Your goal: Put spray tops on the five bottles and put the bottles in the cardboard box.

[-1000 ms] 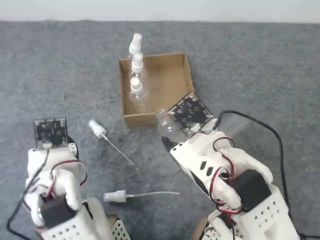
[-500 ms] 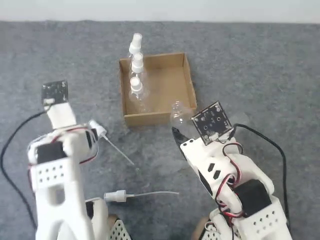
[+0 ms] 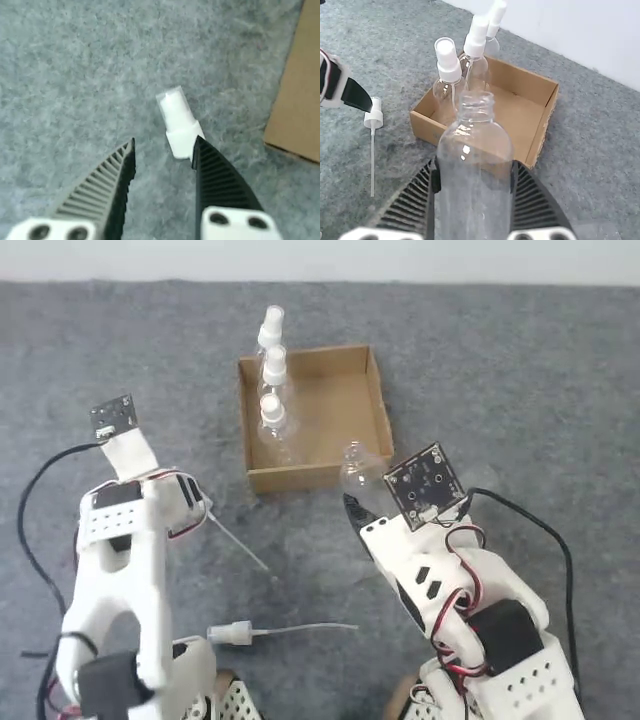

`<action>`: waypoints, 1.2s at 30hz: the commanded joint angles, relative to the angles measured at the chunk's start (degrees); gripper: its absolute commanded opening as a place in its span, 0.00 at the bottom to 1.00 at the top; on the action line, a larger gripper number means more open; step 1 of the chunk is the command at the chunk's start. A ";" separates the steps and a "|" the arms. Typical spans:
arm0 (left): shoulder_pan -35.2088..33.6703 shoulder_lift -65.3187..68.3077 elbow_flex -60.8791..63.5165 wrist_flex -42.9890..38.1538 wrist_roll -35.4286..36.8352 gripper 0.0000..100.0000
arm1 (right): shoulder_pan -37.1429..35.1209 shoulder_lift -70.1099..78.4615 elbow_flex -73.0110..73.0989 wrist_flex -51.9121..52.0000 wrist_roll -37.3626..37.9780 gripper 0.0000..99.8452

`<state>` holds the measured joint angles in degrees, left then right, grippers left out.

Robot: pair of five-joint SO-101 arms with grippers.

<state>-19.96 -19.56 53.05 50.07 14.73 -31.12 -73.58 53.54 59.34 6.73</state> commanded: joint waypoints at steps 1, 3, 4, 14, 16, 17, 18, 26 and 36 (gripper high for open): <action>0.35 3.52 -4.09 -5.89 1.76 0.17 | 0.75 -1.01 -0.44 -1.36 -0.70 0.01; 0.35 6.42 -5.76 -6.33 2.46 0.17 | 0.75 -1.01 -0.44 -1.36 -0.70 0.01; 0.35 8.09 -6.99 -6.33 2.55 0.17 | 0.75 -1.01 -0.44 -1.36 -0.70 0.01; 1.85 25.76 -21.76 2.20 2.55 0.17 | 0.66 -1.01 2.64 -4.35 -0.70 0.01; 1.85 27.69 -23.60 3.25 2.46 0.13 | 0.66 -1.01 2.64 -4.44 -0.70 0.01; 1.85 28.40 -24.40 3.69 2.37 0.09 | 0.66 -1.01 2.64 -4.44 -0.70 0.01; 1.85 28.84 -25.19 4.22 2.29 0.06 | 0.66 -1.01 2.64 -4.44 -0.70 0.01; 1.41 29.01 -25.98 4.84 2.20 0.01 | -1.27 -1.01 2.81 -4.00 -0.70 0.01; 0.18 21.01 -24.13 6.95 2.20 0.01 | -6.46 -1.45 5.10 -4.18 -0.70 0.01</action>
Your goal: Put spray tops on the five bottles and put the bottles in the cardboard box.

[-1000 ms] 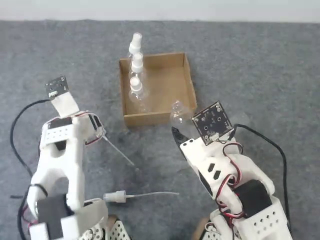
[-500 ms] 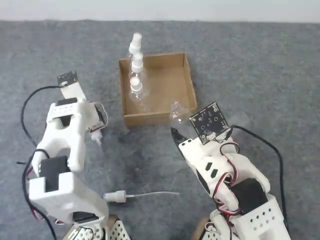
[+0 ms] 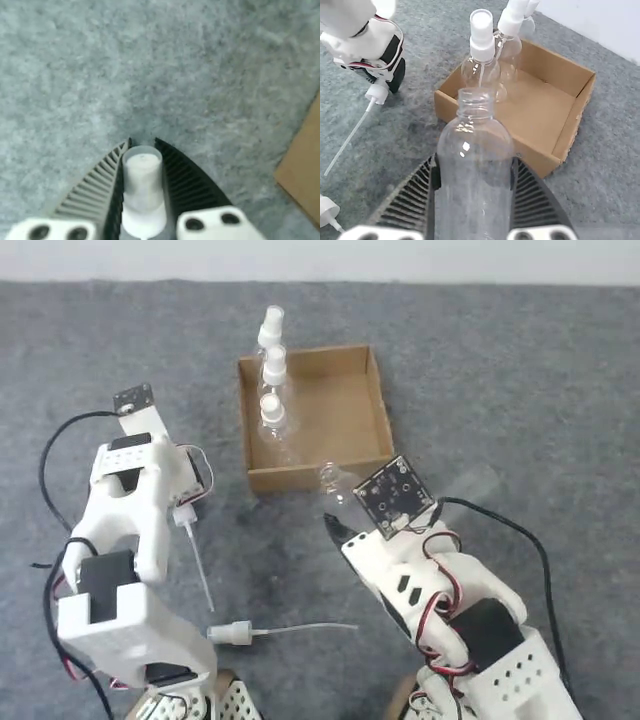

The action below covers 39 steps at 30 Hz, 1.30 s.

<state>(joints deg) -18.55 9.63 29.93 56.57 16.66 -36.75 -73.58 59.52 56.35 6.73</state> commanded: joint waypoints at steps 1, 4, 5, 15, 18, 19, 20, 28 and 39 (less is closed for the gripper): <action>-1.23 -10.11 -0.31 0.44 0.26 0.01 | -0.84 -1.45 -0.88 -1.19 -0.70 0.01; -1.23 -16.18 2.15 0.35 0.26 0.01 | -0.84 -1.45 -0.79 -1.10 -0.70 0.01; -1.23 -18.20 2.86 0.35 0.26 0.01 | -0.84 -1.45 -0.79 -1.10 -0.70 0.01; -1.23 -35.60 8.04 0.70 0.44 0.01 | -0.84 -1.45 -0.79 -1.01 -0.70 0.01; -1.23 -39.38 8.66 0.70 0.53 0.01 | -0.84 -1.45 0.00 -1.45 -0.44 0.01; -1.23 -40.53 8.92 0.79 0.53 0.01 | -0.84 -1.54 0.62 -2.07 -0.35 0.01; -1.23 -41.67 9.10 0.79 0.53 0.01 | -0.84 -1.54 1.41 -3.30 -0.26 0.01; -1.23 -52.75 9.01 2.46 0.62 0.01 | -0.84 -1.54 6.24 -10.07 0.00 0.01; -0.79 -67.34 8.84 2.46 0.62 0.01 | -6.02 -1.54 12.13 -15.52 5.71 0.01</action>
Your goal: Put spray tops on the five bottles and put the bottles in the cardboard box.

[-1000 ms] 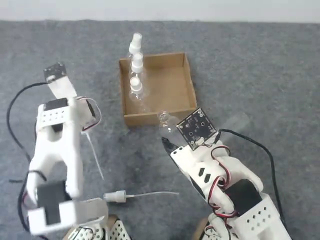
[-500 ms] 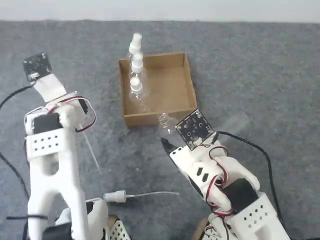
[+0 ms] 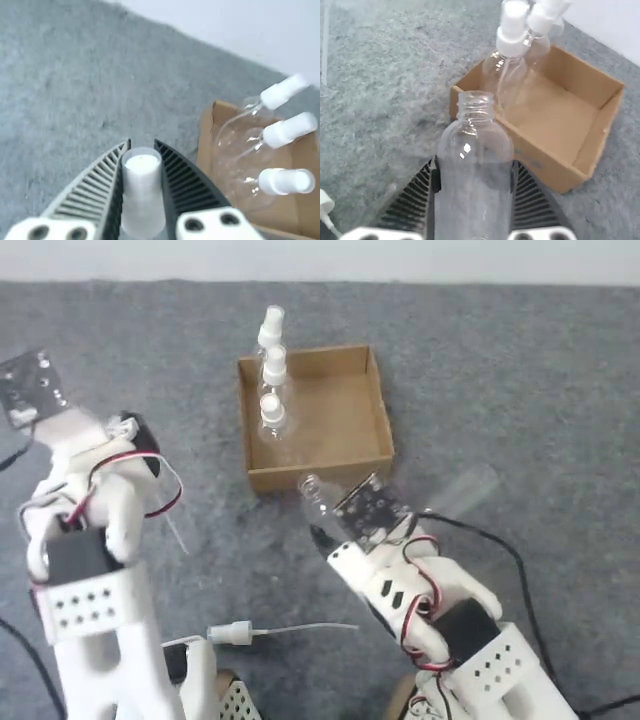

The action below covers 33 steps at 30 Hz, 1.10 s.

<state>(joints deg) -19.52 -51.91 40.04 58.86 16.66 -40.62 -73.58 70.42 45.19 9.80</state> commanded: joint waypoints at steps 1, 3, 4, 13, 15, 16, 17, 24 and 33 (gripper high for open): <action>0.18 -6.86 -1.27 0.18 0.62 0.01 | -2.24 -1.54 1.85 -5.14 2.90 0.01; 0.18 -8.70 -1.27 0.18 0.70 0.01 | -2.24 -1.54 2.55 -6.11 3.25 0.01; 0.18 -9.58 -1.27 0.18 0.79 0.01 | -2.24 -1.54 2.55 -6.20 3.25 0.01; 3.08 -16.70 -1.27 -1.58 8.70 0.01 | -5.41 -1.54 2.73 -6.20 2.81 0.01; 5.98 -18.20 -1.27 -1.85 10.02 0.01 | -5.76 -1.54 2.73 -6.37 2.73 0.01; 7.12 -18.99 -1.27 -2.46 10.55 0.01 | -6.02 -1.54 2.73 -6.46 2.73 0.01; 8.09 -19.78 -1.19 -2.99 11.08 0.01 | -6.29 -1.54 2.73 -6.46 2.73 0.01; 9.58 -24.09 -0.92 -6.51 16.97 0.01 | -8.22 -1.54 2.73 -6.99 2.73 0.01; 15.30 -25.14 2.15 -6.42 18.90 0.01 | -8.13 -1.54 6.95 -15.34 3.08 0.01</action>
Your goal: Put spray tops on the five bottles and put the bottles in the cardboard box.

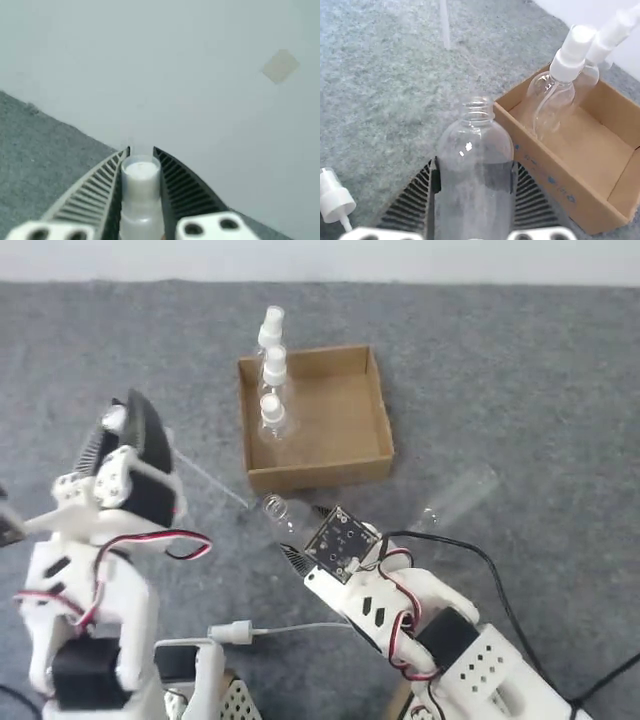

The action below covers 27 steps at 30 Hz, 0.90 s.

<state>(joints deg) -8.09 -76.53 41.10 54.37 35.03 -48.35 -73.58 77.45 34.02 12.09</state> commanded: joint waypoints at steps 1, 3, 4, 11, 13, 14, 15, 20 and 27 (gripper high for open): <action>4.75 -0.53 1.71 -2.11 0.44 0.01 | -0.40 -1.54 -0.09 -4.35 0.88 0.01; 5.71 -0.53 3.12 -3.96 0.44 0.01 | -0.40 -1.54 -0.09 -4.53 0.88 0.01; 5.80 -0.53 3.65 -4.66 0.44 0.01 | -0.40 -1.54 -0.09 -4.53 0.88 0.01; 5.54 -0.62 3.82 -7.21 0.53 0.01 | -0.40 -1.54 0.00 -4.35 0.88 0.01; 5.54 -0.62 2.59 -6.95 0.44 0.01 | -0.40 -1.54 0.00 -4.35 0.88 0.01; 5.54 -0.62 2.15 -6.86 0.44 0.01 | -0.40 -1.54 0.00 -4.26 0.88 0.01; 5.54 -0.62 1.80 -6.86 0.44 0.01 | -0.40 -1.54 0.00 -4.26 0.88 0.01; 5.54 -0.62 2.24 -6.86 0.35 0.01 | -0.40 -1.54 0.00 -4.09 0.88 0.01; 2.99 -0.62 1.98 -7.12 0.53 0.01 | -0.48 -1.54 0.00 -4.09 0.88 0.01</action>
<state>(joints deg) -4.75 -76.70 46.11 49.01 35.21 -48.18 -73.58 78.24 31.03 12.09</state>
